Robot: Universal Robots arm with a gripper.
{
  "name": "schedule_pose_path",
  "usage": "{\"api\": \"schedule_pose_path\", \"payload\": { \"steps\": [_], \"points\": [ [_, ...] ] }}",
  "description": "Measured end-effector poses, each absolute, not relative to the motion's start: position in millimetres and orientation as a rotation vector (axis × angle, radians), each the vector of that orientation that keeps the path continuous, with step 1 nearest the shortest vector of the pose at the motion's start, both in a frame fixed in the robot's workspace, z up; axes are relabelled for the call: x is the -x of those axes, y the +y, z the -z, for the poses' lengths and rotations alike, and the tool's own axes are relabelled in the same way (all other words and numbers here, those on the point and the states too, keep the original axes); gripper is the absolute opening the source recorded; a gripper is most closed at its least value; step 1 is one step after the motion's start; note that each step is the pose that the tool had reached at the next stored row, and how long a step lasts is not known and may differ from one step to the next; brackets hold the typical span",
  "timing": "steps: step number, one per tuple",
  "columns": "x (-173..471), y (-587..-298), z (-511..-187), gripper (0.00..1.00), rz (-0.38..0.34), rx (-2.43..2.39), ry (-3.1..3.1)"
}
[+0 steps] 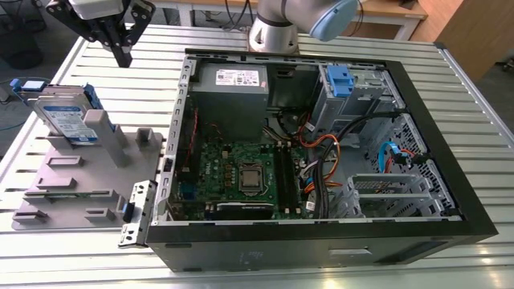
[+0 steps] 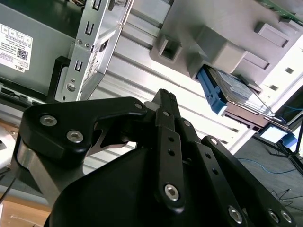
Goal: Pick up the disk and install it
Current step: 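Reach for the disk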
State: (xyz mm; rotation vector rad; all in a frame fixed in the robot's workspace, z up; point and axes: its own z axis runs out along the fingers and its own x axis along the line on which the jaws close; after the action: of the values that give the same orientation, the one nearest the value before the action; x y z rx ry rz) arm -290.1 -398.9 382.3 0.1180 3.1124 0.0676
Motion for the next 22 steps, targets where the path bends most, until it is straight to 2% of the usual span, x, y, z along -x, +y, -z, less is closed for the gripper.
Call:
{"api": "schedule_pose_path", "payload": {
  "steps": [22],
  "points": [
    [303.1, -398.9, -381.1, 0.11, -0.068, -0.118, 3.112]
  ]
}}
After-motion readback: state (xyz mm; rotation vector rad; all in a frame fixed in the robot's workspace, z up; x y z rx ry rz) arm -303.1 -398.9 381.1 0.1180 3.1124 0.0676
